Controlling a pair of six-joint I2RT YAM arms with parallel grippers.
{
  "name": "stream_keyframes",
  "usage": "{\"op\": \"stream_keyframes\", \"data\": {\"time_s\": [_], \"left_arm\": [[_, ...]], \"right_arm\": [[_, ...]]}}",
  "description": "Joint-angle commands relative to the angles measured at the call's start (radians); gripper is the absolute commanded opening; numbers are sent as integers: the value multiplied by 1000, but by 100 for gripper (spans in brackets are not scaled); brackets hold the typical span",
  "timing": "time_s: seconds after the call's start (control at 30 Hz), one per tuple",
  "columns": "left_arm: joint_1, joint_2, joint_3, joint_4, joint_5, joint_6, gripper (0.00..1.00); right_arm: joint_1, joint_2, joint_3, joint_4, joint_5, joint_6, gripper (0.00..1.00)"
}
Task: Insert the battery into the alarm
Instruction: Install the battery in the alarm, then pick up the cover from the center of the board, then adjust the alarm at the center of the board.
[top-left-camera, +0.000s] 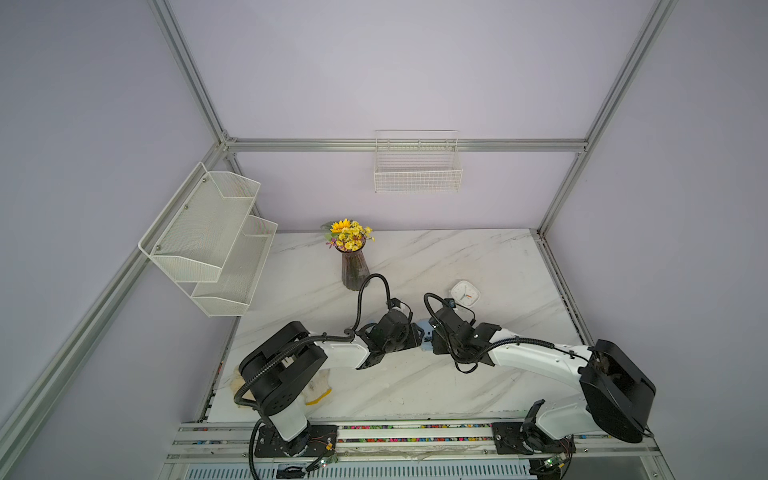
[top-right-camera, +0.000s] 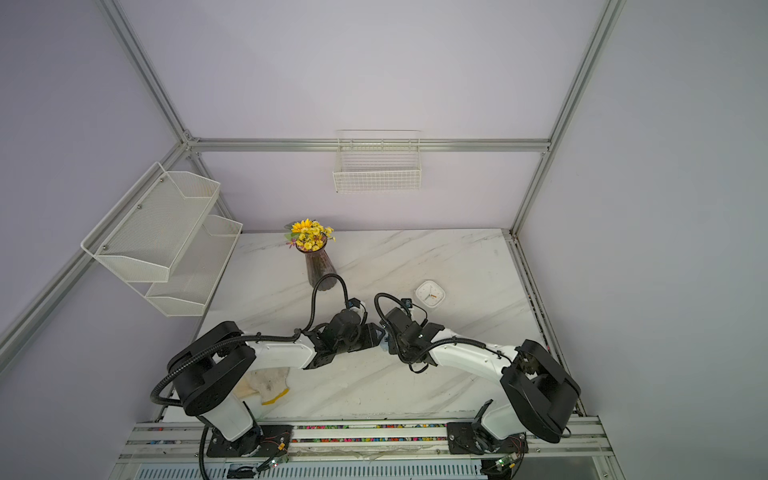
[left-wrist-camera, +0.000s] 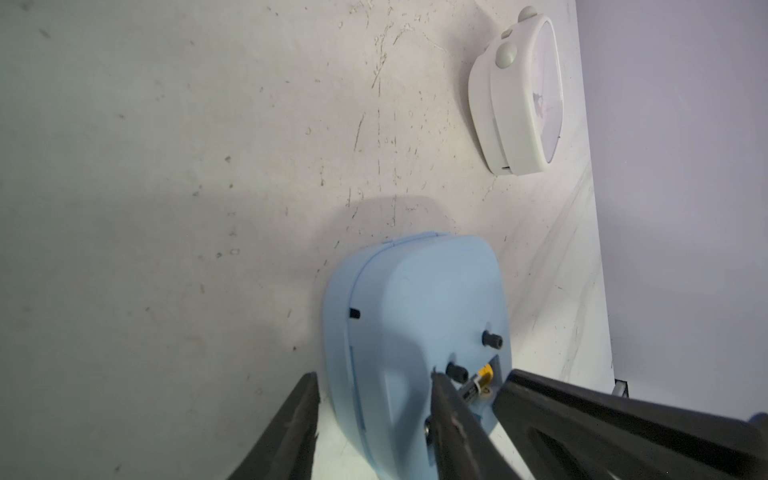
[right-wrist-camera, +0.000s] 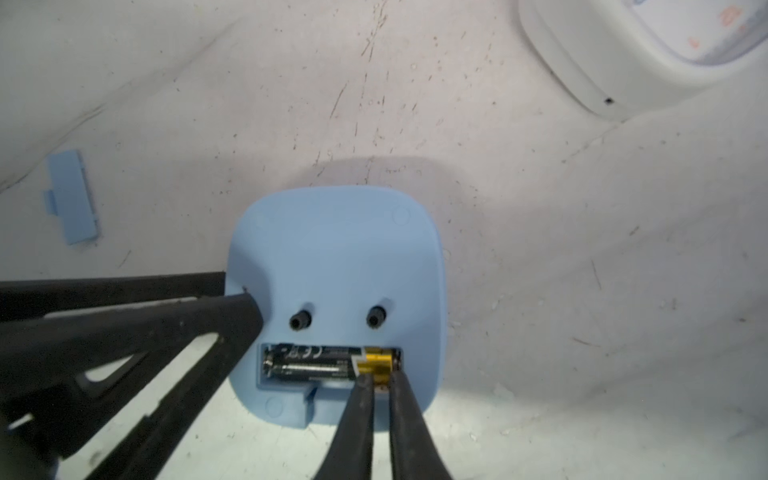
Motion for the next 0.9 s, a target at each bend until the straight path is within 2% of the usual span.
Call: {"op": "stream_keyframes", "data": {"time_s": [0.0, 0.13, 0.27, 0.33, 0.47, 0.63, 0.87], "left_arm": [[1, -93, 17, -41, -46, 53, 46], [4, -180, 43, -142, -93, 107, 47], [14, -240, 59, -323, -231, 103, 45], [21, -308, 32, -369, -304, 95, 39], [46, -363, -47, -377, -403, 63, 38], [126, -369, -118, -350, -388, 27, 37], [161, -294, -114, -317, -381, 22, 31]], "right_arm": [[5, -89, -1, -13, -23, 5, 19], [5, -151, -20, 19, -21, -2, 22], [5, -185, -47, 18, 52, 36, 21], [3, -204, -67, 26, 92, 65, 21], [-9, -216, -97, 48, 118, 94, 21], [-23, -174, -128, 80, 109, 115, 21], [-29, -135, -168, 123, 90, 146, 20]]}}
